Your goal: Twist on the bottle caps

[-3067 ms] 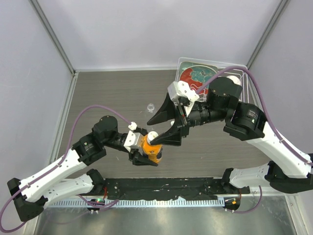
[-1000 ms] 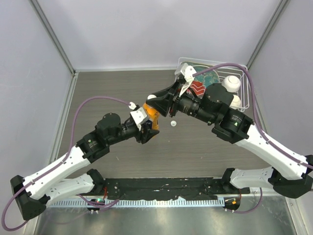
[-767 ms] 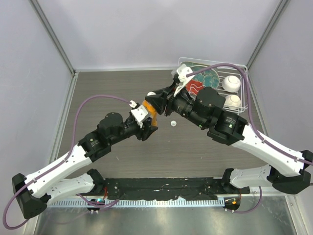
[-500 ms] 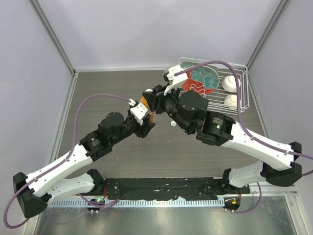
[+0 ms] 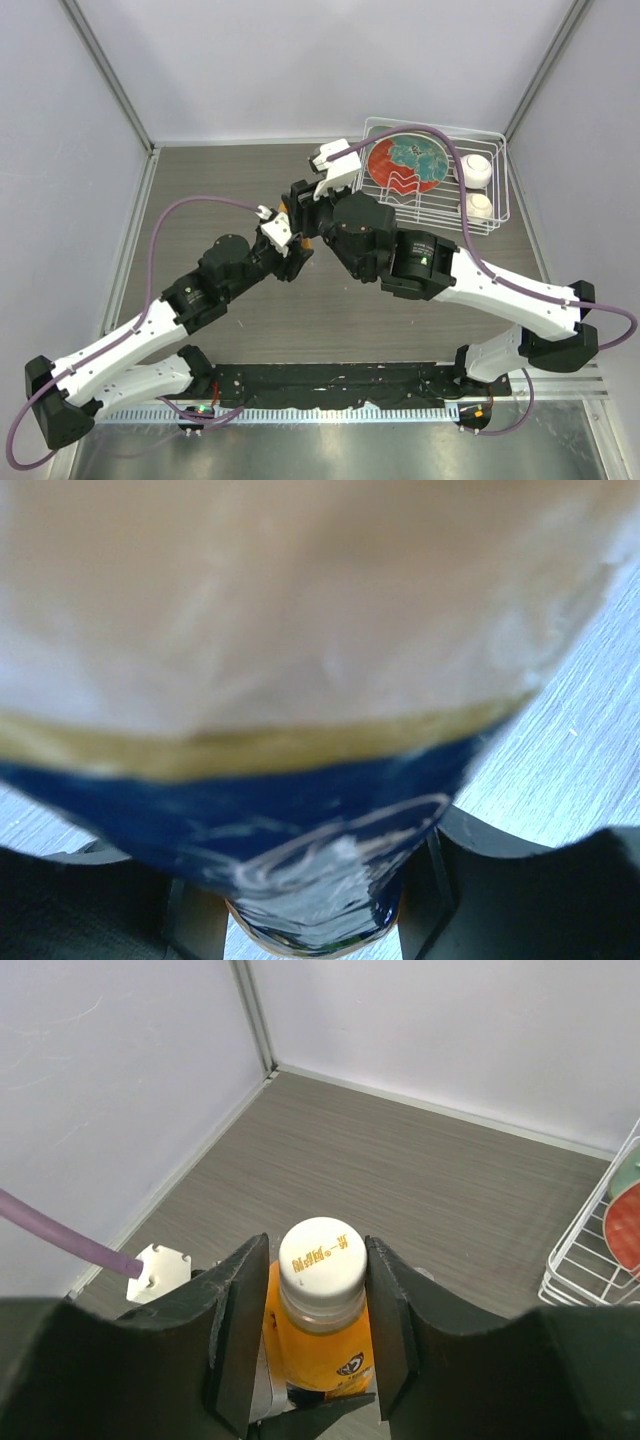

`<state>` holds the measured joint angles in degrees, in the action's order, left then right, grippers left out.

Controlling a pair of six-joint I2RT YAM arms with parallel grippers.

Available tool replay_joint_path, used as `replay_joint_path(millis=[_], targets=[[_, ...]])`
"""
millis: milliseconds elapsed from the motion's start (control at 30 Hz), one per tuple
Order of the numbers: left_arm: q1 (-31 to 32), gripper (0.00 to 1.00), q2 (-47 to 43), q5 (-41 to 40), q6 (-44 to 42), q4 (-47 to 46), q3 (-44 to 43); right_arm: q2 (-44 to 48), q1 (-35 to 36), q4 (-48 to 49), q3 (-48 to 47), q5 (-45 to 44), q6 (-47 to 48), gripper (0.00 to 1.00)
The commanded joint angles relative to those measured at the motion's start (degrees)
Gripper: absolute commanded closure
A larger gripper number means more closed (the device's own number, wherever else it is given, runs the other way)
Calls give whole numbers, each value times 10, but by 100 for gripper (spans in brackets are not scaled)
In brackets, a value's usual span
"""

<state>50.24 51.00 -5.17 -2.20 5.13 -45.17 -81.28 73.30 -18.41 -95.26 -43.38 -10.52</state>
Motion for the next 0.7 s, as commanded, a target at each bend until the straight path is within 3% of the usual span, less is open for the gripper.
replay_joint_path(millis=[0, 100, 333, 667], targets=[[6, 69, -27, 41, -14, -101, 2, -8, 17, -44, -17, 90, 3, 51], [6, 69, -31, 41, -11, -96, 11, 5, 18, -42, -19, 136, 7, 47], [7, 70, -59, 75, -3, -71, 39, 65, 17, -104, -47, 241, 33, 27], [7, 70, -62, 203, -9, -65, 12, 139, 11, -249, -84, 245, 64, 16]])
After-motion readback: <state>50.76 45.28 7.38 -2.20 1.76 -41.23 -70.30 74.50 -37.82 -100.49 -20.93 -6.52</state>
